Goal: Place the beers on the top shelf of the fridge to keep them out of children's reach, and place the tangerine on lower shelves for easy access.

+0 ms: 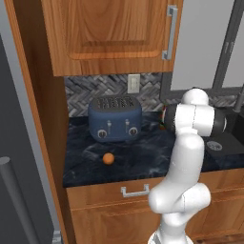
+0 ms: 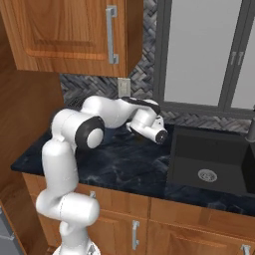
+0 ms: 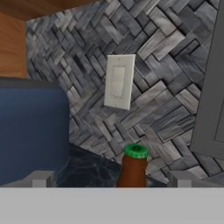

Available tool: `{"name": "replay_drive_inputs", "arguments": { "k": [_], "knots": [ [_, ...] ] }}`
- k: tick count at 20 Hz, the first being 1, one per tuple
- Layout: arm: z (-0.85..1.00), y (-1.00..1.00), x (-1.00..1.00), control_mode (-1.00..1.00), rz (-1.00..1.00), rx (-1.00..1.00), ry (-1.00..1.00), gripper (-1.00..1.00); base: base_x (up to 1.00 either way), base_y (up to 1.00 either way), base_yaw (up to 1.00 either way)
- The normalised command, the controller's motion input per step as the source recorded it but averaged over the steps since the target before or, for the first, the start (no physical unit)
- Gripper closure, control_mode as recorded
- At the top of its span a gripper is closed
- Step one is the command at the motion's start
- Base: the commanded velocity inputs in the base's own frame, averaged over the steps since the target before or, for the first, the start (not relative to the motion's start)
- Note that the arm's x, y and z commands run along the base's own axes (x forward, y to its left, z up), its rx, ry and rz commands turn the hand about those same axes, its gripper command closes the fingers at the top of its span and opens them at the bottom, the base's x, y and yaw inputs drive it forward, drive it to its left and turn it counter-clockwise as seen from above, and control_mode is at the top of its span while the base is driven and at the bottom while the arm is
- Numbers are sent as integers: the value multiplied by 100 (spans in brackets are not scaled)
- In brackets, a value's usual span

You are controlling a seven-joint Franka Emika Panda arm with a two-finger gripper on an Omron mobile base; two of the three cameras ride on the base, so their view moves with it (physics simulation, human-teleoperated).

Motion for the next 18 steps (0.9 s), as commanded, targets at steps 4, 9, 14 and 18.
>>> {"name": "replay_drive_inputs", "arguments": {
  "k": [4, 9, 14, 18],
  "knots": [
    [-14, 0, 30, -100, 0, 0, 0, -100, 0, 0, 0],
    [-17, 0, 27, -100, 0, 0, 0, -100, 0, 0, 0],
    [-17, -2, 28, -100, 0, 0, 0, -100, 0, 0, 0],
    [-14, -8, 28, -100, 0, 0, 0, -100, 0, 0, 0]
  ]
}}
